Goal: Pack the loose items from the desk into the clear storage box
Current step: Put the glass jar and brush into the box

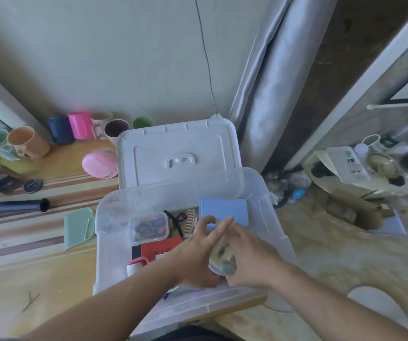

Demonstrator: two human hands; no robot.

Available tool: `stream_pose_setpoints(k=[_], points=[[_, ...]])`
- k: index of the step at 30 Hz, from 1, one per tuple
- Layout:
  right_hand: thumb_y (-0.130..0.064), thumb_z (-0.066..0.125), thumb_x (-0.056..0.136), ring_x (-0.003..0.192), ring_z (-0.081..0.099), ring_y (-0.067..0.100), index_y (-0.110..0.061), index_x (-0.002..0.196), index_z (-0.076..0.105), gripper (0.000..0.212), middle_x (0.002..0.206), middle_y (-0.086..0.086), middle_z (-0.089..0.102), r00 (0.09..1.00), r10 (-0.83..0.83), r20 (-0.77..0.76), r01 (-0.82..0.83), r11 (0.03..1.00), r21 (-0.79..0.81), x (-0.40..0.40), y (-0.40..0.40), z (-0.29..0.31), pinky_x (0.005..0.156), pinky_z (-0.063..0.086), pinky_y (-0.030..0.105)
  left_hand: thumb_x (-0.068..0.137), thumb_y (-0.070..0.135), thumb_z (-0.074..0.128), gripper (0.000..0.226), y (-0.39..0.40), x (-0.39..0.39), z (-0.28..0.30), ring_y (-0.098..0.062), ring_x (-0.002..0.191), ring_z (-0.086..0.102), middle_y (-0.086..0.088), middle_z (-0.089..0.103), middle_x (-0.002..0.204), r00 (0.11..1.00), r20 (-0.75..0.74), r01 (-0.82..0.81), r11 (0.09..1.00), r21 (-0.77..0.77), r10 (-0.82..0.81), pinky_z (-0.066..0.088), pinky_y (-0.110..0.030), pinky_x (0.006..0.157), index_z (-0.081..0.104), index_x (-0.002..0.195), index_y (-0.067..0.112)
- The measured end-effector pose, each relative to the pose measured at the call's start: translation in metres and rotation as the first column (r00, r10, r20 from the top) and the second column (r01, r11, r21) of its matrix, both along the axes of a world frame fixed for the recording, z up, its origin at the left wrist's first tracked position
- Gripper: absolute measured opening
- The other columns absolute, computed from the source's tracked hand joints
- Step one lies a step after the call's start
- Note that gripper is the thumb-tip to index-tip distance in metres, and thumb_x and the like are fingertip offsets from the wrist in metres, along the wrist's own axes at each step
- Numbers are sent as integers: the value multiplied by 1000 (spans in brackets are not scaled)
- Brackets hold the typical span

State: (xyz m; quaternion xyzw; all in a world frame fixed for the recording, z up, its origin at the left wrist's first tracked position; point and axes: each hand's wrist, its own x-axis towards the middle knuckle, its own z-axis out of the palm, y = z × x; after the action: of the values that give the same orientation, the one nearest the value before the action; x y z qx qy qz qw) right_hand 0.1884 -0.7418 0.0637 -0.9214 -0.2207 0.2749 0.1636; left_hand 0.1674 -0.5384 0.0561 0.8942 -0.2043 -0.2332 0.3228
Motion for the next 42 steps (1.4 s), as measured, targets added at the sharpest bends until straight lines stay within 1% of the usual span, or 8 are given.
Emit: stream_pose_setpoints(k=[5,10,14,17,23,31,36,42], points=[[-34,83,75,124,50,38,-38,157,11,108,150,-1,17,1000,18,-25,-25,949,-315,16,-22,-15,90,54,46,84,38,64,102,-3,-10,-13,-20,111,55,3,7,159,1000,3,13,995,94,-13,43,-26,92,-7,157,48],[-63,87,66,112,54,34,-32,148,22,109,134,1,28,997,75,-9,-73,931,-357,23,-14,-29,83,56,46,84,48,56,79,17,-21,-22,-32,149,25,-4,12,163,997,70,4,948,319,-27,34,-45,119,17,153,43],[-39,90,68,124,46,33,-28,157,19,114,141,4,28,995,91,-27,-93,881,-463,22,-9,-28,92,54,43,83,53,56,73,35,-24,-24,-29,152,14,-2,23,161,988,153,-26,930,367,-32,28,-48,122,28,150,44],[-55,84,71,138,31,36,-30,162,13,118,156,7,17,993,117,-32,-118,866,-486,19,3,-14,103,48,45,83,56,55,61,51,-26,-19,-28,150,17,1,34,155,976,220,-75,936,344,-3,30,-49,121,42,142,45],[-51,65,80,127,45,30,-32,135,58,58,129,-3,40,935,188,300,-181,982,-51,17,99,17,92,50,42,80,49,64,50,125,-32,2,-26,127,46,2,56,126,856,466,-335,927,168,225,48,-41,98,61,128,35],[-26,68,80,118,51,32,-16,123,64,45,125,5,55,853,268,448,-388,899,201,15,334,16,90,54,48,84,45,64,44,332,-80,-13,-27,122,47,1,52,129,713,466,-653,739,168,524,50,-49,96,63,126,32],[-50,79,78,145,26,38,-30,160,15,106,159,10,23,913,388,128,-355,908,-221,29,449,-40,112,41,53,83,43,69,45,458,-142,-58,-26,132,37,4,45,137,730,284,-682,641,352,621,49,-50,103,62,127,39],[-56,83,74,158,-2,41,-51,151,-34,140,169,2,-31,892,438,-107,-428,748,-506,43,485,-106,122,18,64,85,42,67,51,560,-183,-87,-32,138,37,-2,41,147,702,138,-644,540,543,699,43,-49,109,57,135,41]])
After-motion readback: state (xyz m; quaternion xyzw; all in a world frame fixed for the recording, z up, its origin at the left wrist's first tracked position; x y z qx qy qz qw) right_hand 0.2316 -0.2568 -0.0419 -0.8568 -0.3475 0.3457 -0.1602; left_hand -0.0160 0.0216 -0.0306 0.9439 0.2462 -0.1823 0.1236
